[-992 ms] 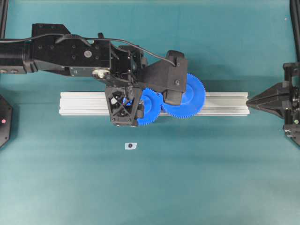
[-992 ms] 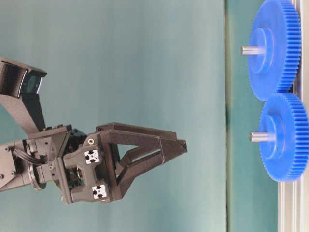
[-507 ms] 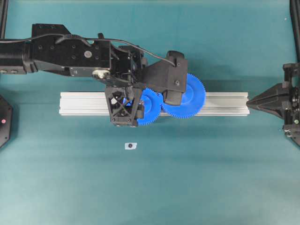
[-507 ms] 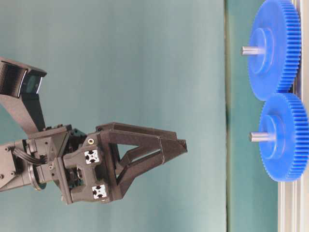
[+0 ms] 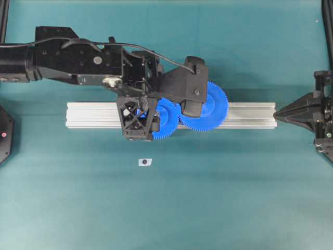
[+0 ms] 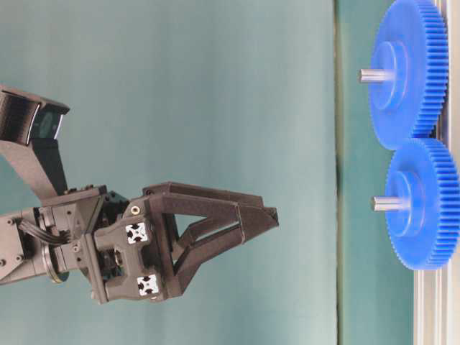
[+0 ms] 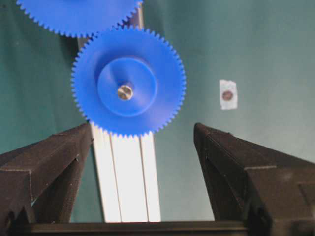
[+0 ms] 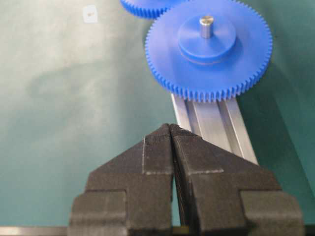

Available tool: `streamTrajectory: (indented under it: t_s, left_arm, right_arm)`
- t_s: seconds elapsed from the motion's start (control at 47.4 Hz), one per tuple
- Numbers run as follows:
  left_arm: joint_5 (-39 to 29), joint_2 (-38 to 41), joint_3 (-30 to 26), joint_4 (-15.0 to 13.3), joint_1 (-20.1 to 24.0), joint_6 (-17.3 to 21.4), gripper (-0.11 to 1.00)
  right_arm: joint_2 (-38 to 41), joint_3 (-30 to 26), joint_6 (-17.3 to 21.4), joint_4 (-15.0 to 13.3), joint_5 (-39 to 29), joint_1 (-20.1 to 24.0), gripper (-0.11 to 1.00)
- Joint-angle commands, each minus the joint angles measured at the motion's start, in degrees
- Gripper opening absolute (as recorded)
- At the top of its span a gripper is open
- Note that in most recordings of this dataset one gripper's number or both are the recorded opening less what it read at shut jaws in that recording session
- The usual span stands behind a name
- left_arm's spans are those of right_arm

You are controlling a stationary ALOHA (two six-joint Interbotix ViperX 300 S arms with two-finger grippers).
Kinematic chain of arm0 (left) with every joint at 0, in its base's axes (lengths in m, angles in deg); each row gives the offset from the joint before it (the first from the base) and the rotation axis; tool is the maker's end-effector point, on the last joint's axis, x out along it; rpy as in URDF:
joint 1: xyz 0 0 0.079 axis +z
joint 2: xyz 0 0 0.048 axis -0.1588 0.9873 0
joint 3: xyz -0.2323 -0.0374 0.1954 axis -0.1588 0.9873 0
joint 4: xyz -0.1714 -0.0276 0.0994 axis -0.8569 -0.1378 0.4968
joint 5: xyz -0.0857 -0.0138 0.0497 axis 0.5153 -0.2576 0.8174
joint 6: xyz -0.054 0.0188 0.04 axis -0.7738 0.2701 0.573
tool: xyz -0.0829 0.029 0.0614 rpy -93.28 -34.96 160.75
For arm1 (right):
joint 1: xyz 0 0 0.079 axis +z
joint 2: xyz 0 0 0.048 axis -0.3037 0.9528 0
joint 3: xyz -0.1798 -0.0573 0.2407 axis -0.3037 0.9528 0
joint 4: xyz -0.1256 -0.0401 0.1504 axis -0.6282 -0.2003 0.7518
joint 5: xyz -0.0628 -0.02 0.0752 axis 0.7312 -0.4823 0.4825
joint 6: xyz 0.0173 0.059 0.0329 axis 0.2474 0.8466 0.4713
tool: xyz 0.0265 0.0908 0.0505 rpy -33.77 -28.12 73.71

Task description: Find the location of the shaft and insert the small gear.

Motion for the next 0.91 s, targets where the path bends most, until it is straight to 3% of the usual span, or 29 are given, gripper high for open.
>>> streamTrajectory:
  t_s: [0.0, 0.887]
  left_arm:
    - [0.26, -1.76, -1.23, 0.26, -0.18, 0.0, 0.8]
    - [0.26, -1.14, -1.23, 0.26, -0.09, 0.0, 0.8]
  right_arm:
    - [0.26, -0.53, 0.44, 0.0, 0.35, -0.18, 0.03]
    - [0.26, -0.53, 0.44, 0.0, 0.26, -0.18, 0.03]
